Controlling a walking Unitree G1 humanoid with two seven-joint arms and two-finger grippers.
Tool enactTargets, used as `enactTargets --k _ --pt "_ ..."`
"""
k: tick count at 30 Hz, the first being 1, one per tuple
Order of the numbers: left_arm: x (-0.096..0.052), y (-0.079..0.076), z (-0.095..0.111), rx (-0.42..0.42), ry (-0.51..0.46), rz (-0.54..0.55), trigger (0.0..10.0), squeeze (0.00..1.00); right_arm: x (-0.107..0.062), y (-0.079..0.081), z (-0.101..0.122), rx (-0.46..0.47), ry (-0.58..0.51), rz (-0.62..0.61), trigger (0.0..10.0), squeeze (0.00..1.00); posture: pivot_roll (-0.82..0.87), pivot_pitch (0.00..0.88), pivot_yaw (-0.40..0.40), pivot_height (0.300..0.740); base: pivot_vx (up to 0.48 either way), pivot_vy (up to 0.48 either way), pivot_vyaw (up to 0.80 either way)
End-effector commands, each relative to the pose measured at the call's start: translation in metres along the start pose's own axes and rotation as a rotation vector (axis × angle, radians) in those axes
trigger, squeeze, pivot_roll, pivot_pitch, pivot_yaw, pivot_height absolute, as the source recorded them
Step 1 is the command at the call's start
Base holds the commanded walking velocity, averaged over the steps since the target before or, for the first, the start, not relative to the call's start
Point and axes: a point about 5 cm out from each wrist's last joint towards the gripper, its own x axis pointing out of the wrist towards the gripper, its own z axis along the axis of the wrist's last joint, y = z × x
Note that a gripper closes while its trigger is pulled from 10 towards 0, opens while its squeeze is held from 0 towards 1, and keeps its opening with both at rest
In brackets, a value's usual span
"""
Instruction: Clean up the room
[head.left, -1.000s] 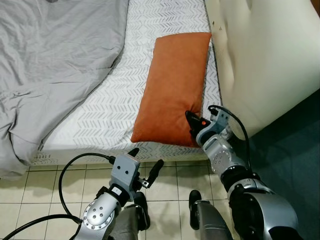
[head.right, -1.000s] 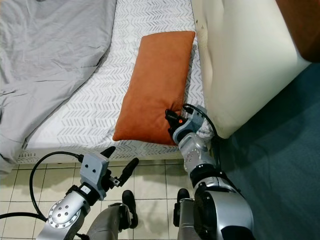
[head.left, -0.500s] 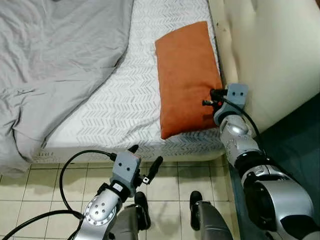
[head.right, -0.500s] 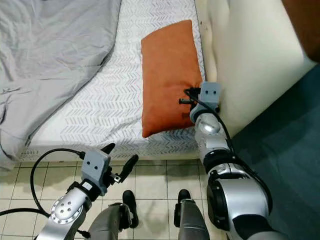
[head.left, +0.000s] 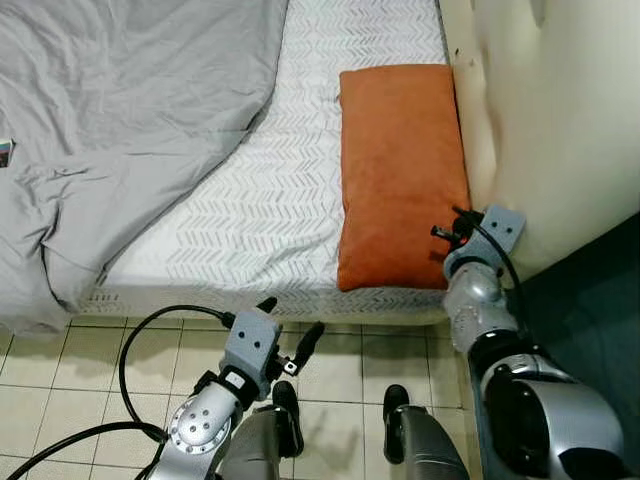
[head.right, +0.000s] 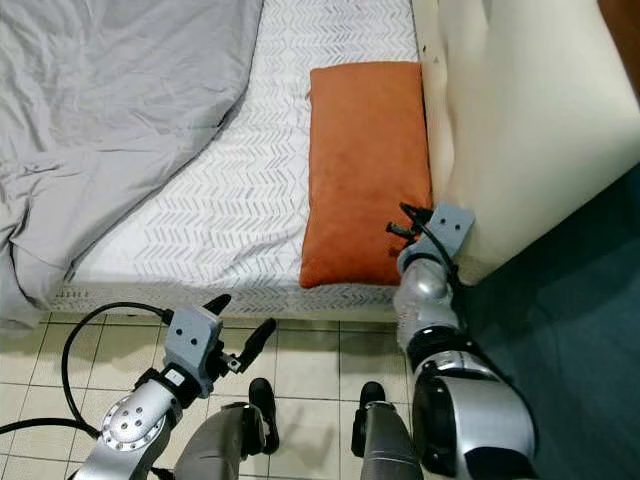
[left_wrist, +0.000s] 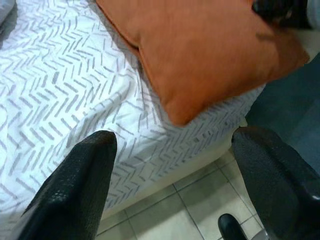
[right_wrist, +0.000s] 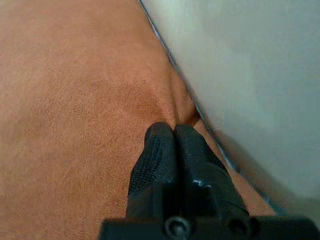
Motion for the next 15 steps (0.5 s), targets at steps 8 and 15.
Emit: enactTargets --k 8,15 --pt "-0.006 -0.003 -0.012 -0.004 0.042 -0.007 10.0 0.0 -0.016 0.004 -0.039 0.268 0.151 -0.146 0.0 0.0 -0.04 0.407 0.065 0.74 0.0 0.0 0.0" --pt "-0.005 -0.002 -0.012 0.002 0.038 0.002 10.0 0.0 -0.022 0.046 -0.04 0.322 0.182 -0.012 0.0 0.0 -0.03 0.391 0.052 0.74 0.0 0.0 0.0"
